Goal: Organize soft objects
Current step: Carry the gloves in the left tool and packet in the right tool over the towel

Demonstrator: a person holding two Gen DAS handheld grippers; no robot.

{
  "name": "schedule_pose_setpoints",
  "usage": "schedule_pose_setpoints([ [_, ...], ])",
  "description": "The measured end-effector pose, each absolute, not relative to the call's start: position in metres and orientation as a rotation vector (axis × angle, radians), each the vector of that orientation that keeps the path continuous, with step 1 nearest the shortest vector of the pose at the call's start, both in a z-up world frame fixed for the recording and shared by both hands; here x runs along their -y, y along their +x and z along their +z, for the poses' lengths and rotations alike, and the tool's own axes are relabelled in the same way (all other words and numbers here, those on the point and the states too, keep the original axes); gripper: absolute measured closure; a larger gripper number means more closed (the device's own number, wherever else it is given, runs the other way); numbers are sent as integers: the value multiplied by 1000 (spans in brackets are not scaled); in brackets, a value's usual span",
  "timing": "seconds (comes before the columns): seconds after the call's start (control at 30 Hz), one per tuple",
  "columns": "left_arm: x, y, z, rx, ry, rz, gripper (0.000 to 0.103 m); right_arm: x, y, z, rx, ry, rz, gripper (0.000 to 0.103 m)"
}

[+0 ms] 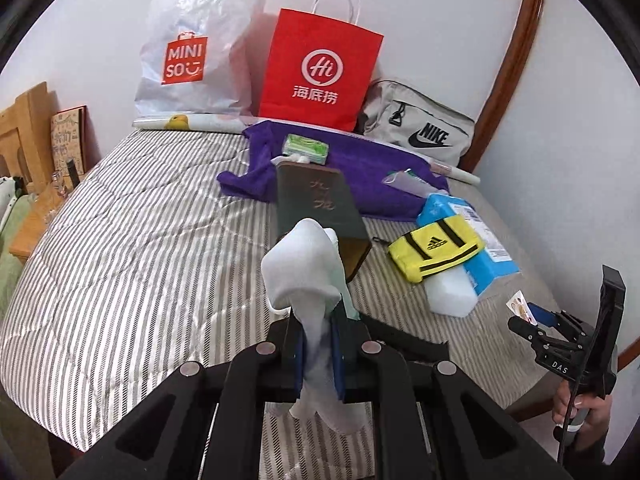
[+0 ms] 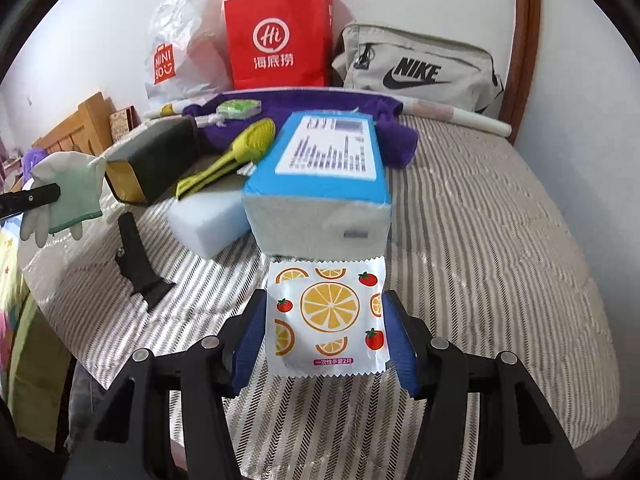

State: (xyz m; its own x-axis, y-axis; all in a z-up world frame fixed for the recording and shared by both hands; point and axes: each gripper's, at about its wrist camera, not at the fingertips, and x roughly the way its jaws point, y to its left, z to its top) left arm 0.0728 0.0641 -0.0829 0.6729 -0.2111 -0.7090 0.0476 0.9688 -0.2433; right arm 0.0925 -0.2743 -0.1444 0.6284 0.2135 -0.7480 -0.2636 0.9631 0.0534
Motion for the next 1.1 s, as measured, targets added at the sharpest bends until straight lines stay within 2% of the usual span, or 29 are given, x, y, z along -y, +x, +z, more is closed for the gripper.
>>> schedule_pose_setpoints([
  [0.67,-51,108,-34,-752,-200,-181,92,279,114,-77,-747,-44,284,47],
  [1.1,-50,152,-28,-759,-205,-163,92,277,162,-66,-756,-32,316,47],
])
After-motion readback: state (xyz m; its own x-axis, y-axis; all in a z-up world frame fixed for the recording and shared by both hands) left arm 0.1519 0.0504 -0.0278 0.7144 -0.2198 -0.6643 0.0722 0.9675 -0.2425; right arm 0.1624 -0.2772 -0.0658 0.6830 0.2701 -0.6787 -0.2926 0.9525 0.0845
